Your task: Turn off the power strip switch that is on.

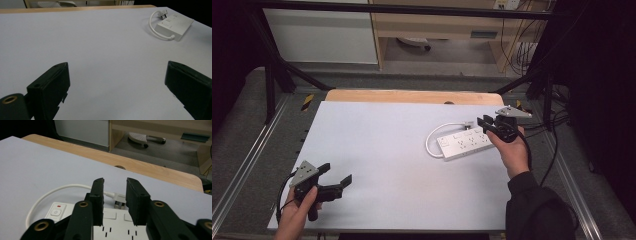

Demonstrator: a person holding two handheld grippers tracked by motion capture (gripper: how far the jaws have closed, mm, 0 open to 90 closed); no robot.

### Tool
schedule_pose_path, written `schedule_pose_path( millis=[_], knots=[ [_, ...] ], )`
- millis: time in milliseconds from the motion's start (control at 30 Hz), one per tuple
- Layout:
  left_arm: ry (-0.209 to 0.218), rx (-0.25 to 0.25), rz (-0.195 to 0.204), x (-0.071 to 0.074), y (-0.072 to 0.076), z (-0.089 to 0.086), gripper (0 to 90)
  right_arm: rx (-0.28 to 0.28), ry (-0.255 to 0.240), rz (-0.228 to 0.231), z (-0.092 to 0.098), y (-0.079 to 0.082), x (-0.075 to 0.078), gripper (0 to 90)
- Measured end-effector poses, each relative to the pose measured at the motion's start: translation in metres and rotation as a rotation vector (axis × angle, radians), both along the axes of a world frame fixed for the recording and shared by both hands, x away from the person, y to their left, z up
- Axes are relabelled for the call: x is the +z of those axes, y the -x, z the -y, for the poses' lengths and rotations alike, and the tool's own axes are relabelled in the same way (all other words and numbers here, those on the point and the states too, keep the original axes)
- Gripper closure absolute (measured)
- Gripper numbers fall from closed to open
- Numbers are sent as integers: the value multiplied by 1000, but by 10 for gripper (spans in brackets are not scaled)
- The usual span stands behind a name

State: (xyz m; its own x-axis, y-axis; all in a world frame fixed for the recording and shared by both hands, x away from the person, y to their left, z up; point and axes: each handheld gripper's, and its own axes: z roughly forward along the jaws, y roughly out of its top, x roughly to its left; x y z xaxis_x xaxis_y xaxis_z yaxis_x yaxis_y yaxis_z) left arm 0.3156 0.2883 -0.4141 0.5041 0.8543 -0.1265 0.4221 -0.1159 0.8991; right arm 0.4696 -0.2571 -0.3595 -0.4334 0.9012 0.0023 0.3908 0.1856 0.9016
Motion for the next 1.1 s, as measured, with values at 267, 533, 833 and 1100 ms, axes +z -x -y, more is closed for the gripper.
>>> schedule_pose_path(
  millis=[267, 533, 833, 1100],
  knots=[
    [-1, 0, -4, -1, 0, 1, 58, 6, 5, 14, -1, -12, 0, 846],
    [-1, -3, -3, 0, 0, 0, 58, 5, -22, -12, 1, -23, -7, 900],
    [-10, -3, -8, -1, 0, 1, 60, 11, 6, -51, -7, -36, -18, 900],
    [-14, -5, -9, -1, 0, 1, 60, 24, 49, -86, -19, -43, -31, 900]
  ],
)
